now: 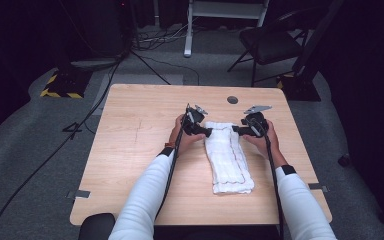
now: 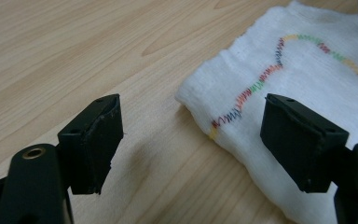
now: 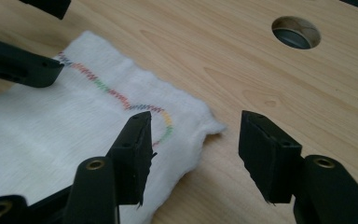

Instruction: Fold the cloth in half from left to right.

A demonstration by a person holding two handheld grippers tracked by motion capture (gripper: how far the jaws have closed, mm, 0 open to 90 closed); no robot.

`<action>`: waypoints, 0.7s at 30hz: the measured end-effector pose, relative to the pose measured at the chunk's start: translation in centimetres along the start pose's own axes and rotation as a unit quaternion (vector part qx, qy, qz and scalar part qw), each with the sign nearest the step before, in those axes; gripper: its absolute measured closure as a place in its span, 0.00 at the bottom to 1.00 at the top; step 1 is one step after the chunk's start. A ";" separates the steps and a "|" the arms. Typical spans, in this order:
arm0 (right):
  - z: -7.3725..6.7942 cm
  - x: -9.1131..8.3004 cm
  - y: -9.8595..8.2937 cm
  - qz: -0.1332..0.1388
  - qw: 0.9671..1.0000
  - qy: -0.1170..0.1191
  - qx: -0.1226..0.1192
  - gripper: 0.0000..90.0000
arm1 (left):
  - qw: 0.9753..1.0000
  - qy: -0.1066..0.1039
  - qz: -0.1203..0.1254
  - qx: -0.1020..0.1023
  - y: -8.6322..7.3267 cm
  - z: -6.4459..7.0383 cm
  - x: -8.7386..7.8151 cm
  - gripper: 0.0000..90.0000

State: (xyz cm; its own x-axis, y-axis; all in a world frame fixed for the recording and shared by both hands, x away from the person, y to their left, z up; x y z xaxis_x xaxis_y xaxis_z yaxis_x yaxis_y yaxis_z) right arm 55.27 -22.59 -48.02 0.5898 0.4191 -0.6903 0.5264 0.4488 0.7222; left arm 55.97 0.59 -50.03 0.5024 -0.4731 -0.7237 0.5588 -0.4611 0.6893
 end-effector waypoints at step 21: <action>-0.3 2.9 -0.2 -0.049 0.998 0.025 0.037 0.63 | 0.999 -0.024 -0.023 -0.004 0.3 0.7 1.1 0.54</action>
State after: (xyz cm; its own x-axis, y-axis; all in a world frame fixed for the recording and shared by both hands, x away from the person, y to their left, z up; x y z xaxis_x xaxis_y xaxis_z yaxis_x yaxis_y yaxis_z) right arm 56.68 -21.26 -50.21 0.5029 0.4163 -0.7575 0.6253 0.4299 0.6513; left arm 56.20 -0.64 -50.60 0.4447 -0.4865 -0.7521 0.5864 -0.4766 0.6550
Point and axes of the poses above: each handheld gripper's, and its own axes: x roughly forward along the jaws, y roughly out of its top, z roughly to its right, the point moved 2 cm from there along x, roughly forward along the jaws
